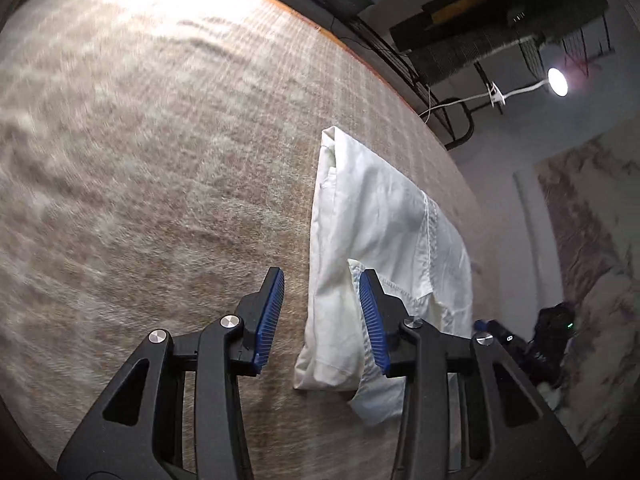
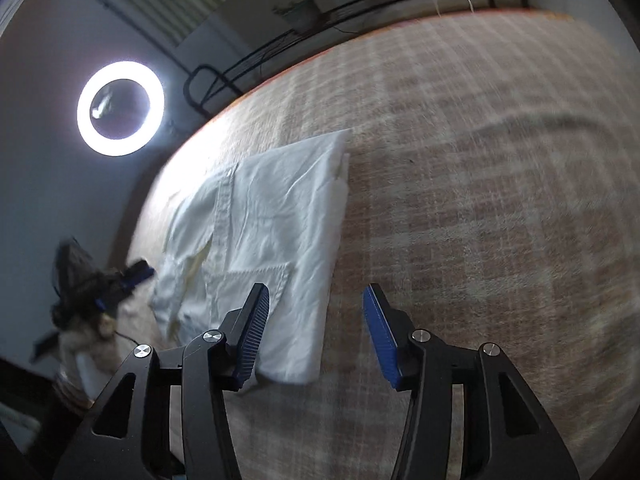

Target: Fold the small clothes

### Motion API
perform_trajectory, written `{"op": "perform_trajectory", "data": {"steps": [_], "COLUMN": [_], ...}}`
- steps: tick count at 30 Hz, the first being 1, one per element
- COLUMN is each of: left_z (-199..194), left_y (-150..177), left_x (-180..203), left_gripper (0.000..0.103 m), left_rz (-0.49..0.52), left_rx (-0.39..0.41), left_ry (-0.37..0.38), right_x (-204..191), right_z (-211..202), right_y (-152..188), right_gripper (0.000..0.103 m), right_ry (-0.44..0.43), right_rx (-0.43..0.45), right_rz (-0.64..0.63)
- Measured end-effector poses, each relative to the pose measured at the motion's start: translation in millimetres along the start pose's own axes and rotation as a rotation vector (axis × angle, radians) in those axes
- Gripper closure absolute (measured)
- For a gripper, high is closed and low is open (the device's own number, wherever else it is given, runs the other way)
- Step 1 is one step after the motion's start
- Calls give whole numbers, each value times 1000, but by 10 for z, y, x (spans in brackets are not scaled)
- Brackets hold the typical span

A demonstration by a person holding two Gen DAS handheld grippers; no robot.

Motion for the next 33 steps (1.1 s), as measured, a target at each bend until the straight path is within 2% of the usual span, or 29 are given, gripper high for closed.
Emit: {"op": "perform_trajectory", "data": {"steps": [5,9,14,18,21,23,25,28,33], "left_z": [158,290,386,466,487,507,506,520,457], "left_y": [-107,-74,-143,-159,-160,-137,-109,-65,23], "left_x": [8,-9,-9,53,85,135,195,340,599], "left_gripper": [64,64,64,70,75,78,82,87,92], "left_rz": [-83,-79,-112,-92,-72,-47,0,69,170], "left_rx": [-45,-77,-72,-66,-56,-46,-24,14,71], "left_ry": [64,48,89,77,56,33,-5,-57,-95], "right_x": [103,182,176,120,52,2,-44,-146,-354], "right_z": [113,241,373,445,544,604,635,627,559], "right_y": [-17,-23,-91,-124,-127,-150,-174,-235,-328], "right_gripper": [54,54,54,54,65,71,83,90,94], "right_ry": [-47,-87,-145,-184,-186,-177,-149,-91,8], "right_rx": [5,-8,7,23,8,0,-13,-18,-10], "right_rz": [79,134,182,215,205,197,176,113,2]}}
Point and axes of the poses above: each gripper's, at about its wrist camera, not at the fingertips, and z roughly the way its jaws point, x to its right, y to its underside, the point moved 6 cm from there along z, roughly the way its jaws point, and after that the axes turned 13 degrees about -z, right-handed, at the moved point
